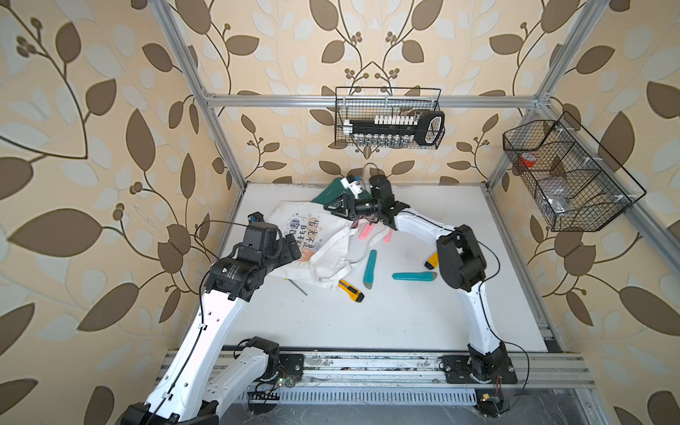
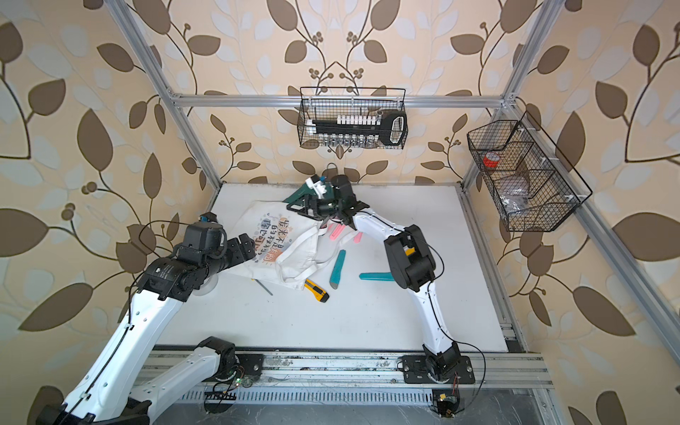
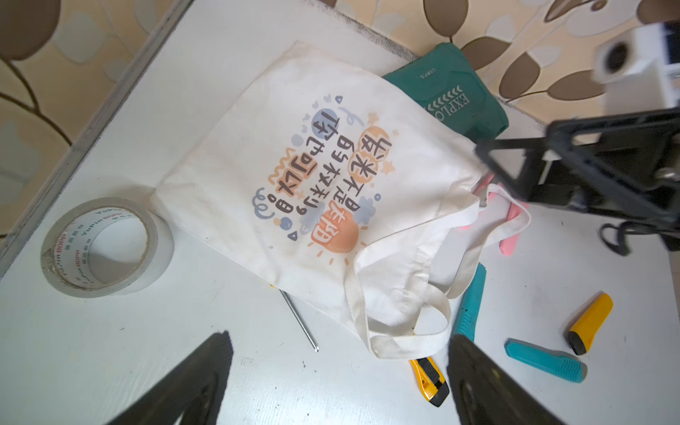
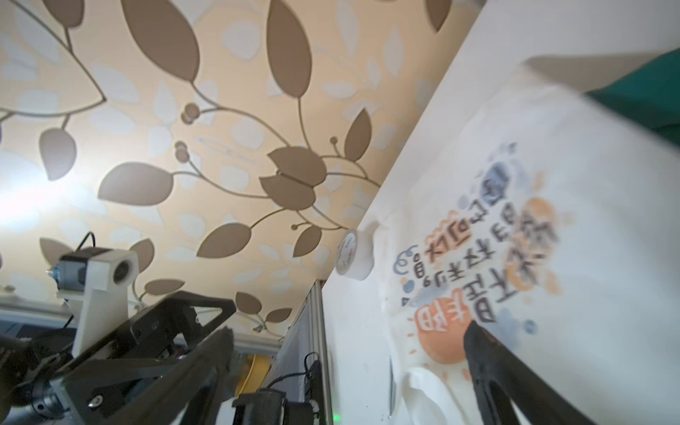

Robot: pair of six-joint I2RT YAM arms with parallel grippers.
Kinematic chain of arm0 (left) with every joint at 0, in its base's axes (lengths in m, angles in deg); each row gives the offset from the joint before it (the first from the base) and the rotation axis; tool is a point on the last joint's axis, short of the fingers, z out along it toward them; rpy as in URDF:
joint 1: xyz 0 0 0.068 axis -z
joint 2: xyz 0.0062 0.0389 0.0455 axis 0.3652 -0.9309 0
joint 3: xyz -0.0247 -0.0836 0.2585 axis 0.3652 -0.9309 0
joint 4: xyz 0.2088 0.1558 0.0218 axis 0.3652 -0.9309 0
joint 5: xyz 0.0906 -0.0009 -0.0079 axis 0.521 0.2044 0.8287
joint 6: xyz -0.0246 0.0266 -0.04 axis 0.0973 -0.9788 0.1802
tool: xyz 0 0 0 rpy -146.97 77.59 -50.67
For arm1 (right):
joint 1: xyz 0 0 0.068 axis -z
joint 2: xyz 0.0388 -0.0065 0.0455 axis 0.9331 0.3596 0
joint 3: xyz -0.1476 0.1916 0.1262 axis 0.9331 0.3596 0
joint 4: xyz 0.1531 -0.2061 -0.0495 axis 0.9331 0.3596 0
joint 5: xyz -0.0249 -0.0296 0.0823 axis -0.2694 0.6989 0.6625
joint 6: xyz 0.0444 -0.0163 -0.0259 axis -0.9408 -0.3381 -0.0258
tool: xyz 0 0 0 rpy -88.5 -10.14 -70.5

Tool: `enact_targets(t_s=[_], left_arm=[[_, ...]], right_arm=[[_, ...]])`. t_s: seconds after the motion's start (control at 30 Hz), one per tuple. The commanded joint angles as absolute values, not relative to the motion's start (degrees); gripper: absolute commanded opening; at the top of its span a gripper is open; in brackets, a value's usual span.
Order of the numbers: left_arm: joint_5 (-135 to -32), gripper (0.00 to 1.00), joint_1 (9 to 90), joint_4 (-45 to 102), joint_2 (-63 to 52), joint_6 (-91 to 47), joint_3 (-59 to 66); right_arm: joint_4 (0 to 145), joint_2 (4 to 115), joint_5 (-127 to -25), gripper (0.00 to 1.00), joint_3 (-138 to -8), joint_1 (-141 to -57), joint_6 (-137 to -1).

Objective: Place the art knife into the pouch
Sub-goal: Open the pouch at the center of the board.

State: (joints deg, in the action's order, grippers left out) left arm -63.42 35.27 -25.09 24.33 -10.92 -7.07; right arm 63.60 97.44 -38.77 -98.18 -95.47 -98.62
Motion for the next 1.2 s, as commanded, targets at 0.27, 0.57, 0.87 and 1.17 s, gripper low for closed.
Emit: enact_targets(t_s=[0.27, 0.57, 0.87, 1.17], left_arm=[[-59.67, 0.87, 50.51, -20.79, 2.64, -13.15, -1.75], [-56.63, 0.85, 56.43, -21.39, -19.96, -13.89, 10.15], [-55.59, 0.84, 56.35, -22.77, -31.06, -13.99, 20.76], [-55.89, 0.84, 53.39, -22.17, -34.27, -13.33, 26.19]], right_arm=[[88.65, 64.13, -69.24, 0.96, -74.66, -85.63, -83.12], [88.61, 56.08, -72.03, 0.95, -64.43, -82.91, -80.34], [86.88, 57.27, -69.42, 0.95, -61.25, -81.64, -79.26], [85.78, 57.23, -68.51, 0.95, -60.15, -81.06, -78.25]])
